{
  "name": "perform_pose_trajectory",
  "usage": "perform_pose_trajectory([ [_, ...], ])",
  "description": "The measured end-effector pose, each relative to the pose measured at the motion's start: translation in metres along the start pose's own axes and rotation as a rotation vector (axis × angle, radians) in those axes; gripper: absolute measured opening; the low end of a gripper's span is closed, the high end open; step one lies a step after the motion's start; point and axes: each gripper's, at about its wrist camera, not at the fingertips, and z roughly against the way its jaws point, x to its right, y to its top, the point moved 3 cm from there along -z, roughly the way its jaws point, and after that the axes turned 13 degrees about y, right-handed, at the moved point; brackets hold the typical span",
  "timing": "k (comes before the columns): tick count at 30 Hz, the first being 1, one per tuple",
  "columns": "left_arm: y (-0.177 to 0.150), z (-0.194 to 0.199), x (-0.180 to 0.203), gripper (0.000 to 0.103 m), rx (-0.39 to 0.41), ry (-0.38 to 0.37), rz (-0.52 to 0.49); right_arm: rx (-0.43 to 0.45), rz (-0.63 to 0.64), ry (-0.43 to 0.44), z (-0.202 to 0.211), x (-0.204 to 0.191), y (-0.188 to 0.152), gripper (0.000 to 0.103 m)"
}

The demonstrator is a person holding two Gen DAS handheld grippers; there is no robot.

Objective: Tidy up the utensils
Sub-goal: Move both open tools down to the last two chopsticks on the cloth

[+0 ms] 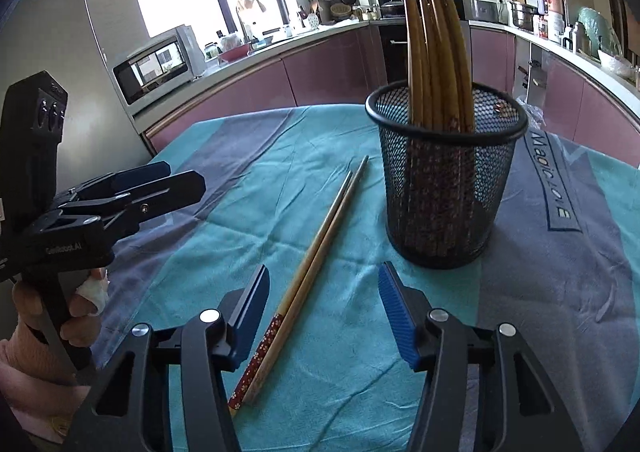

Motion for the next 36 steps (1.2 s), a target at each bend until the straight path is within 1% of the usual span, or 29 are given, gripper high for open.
perform_pose_trajectory([
  [4, -0.004, 0.0, 0.0, 0.097, -0.008, 0.001, 0.003, -0.017, -0.005, -0.011, -0.005, -0.004, -0.006, 0.048],
  [9, -0.009, -0.002, -0.001, 0.094, -0.024, -0.005, -0.006, -0.028, -0.011, -0.03, -0.01, -0.005, -0.006, 0.043],
  [11, -0.011, -0.003, 0.0, 0.09, -0.028, -0.006, -0.011, -0.037, -0.012, -0.036, -0.012, -0.005, -0.006, 0.041],
  [14, -0.012, -0.005, 0.002, 0.088, -0.032, -0.01, -0.019, -0.043, -0.014, -0.042, -0.016, -0.008, -0.006, 0.038],
  [18, -0.013, -0.007, 0.004, 0.087, -0.039, -0.018, -0.021, -0.057, -0.01, -0.06, -0.02, -0.008, -0.006, 0.035],
  [29, -0.017, -0.013, 0.012, 0.084, -0.055, -0.037, -0.046, -0.058, -0.051, -0.066, -0.018, 0.001, -0.008, 0.032],
  [33, -0.019, -0.018, 0.022, 0.082, -0.072, -0.056, -0.077, -0.059, -0.071, -0.049, -0.015, 0.006, -0.01, 0.031],
  [36, -0.022, -0.025, 0.035, 0.079, -0.098, -0.074, -0.114, -0.06, -0.076, -0.051, -0.01, 0.01, -0.011, 0.031],
])
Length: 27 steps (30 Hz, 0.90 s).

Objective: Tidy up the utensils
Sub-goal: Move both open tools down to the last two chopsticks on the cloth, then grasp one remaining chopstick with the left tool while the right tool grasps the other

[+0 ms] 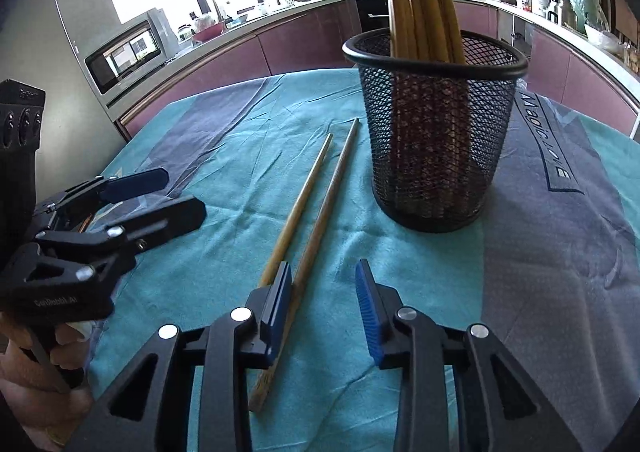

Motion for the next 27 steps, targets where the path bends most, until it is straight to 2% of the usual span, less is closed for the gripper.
perform_pose_trajectory([
  [11, 0.006, -0.037, 0.031, 0.069, -0.112, -0.053, -0.061, -0.007, -0.009, 0.03, 0.006, 0.007, -0.003, 0.031],
  [17, 0.01, -0.047, 0.041, 0.061, -0.131, -0.048, -0.09, -0.006, -0.007, 0.037, 0.006, 0.007, -0.003, 0.03],
  [27, 0.017, -0.051, 0.032, 0.043, -0.14, -0.055, -0.066, -0.016, 0.014, 0.02, 0.004, 0.006, 0.002, 0.031],
])
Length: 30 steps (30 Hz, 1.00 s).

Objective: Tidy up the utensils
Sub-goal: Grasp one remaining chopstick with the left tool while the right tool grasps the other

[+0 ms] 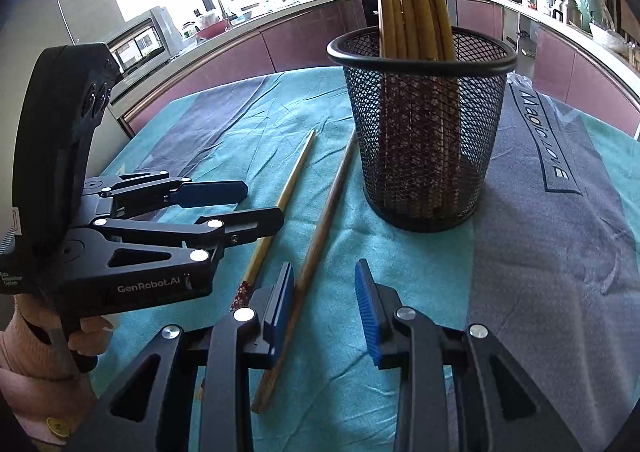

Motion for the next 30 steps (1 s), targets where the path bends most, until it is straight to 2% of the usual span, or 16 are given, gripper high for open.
perform_pose_trajectory([
  [10, 0.003, -0.004, -0.006, 0.041, -0.005, -0.018, 0.015, 0.0, 0.015, -0.018, -0.014, -0.001, 0.016, 0.03],
  [19, 0.007, -0.009, -0.009, 0.018, -0.019, -0.059, 0.03, -0.008, 0.021, -0.049, -0.029, 0.0, 0.028, 0.024],
  [23, 0.006, -0.008, -0.008, 0.014, -0.018, -0.063, 0.04, -0.005, 0.002, -0.044, -0.03, 0.002, 0.029, 0.012],
  [30, -0.001, 0.0, -0.011, 0.008, -0.013, -0.065, 0.072, 0.028, -0.058, 0.002, -0.024, 0.006, 0.023, 0.006],
])
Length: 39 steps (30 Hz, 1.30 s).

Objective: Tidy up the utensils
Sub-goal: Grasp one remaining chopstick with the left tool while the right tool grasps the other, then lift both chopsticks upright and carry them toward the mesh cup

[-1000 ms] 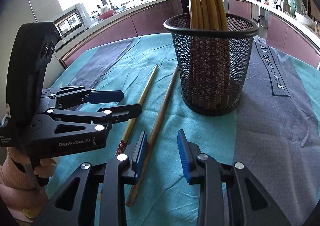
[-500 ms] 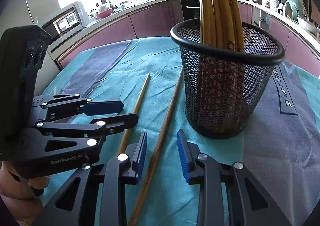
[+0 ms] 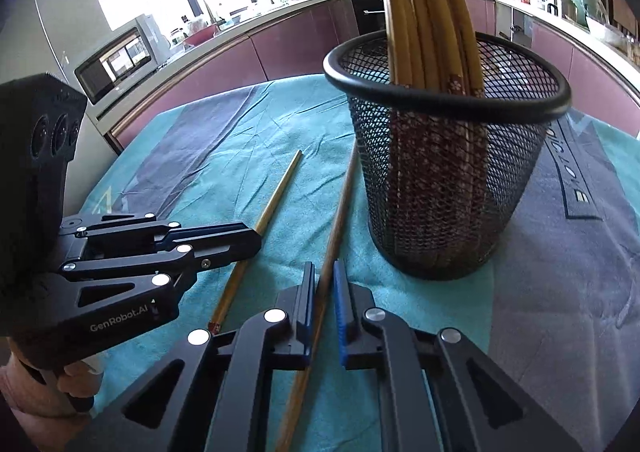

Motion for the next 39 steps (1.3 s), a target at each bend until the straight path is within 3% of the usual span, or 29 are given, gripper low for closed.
perform_pose_trajectory([
  [2, -0.002, 0.004, 0.0, 0.001, 0.009, 0.006, 0.004, 0.015, -0.007, 0.009, 0.005, -0.001, -0.001, 0.006],
  [9, -0.01, 0.013, 0.004, 0.001, 0.007, -0.007, -0.016, 0.002, 0.033, 0.047, 0.011, -0.015, -0.005, 0.006],
  [16, -0.01, 0.008, 0.006, 0.016, -0.006, 0.015, -0.036, -0.024, 0.055, 0.056, 0.007, -0.019, -0.007, 0.006],
  [26, -0.005, 0.001, 0.005, 0.011, -0.011, 0.026, -0.038, -0.059, 0.067, 0.043, -0.003, -0.016, -0.006, 0.007],
  [39, 0.002, -0.005, 0.007, 0.012, -0.017, 0.034, -0.043, -0.07, 0.095, 0.002, -0.017, -0.016, 0.008, 0.007],
])
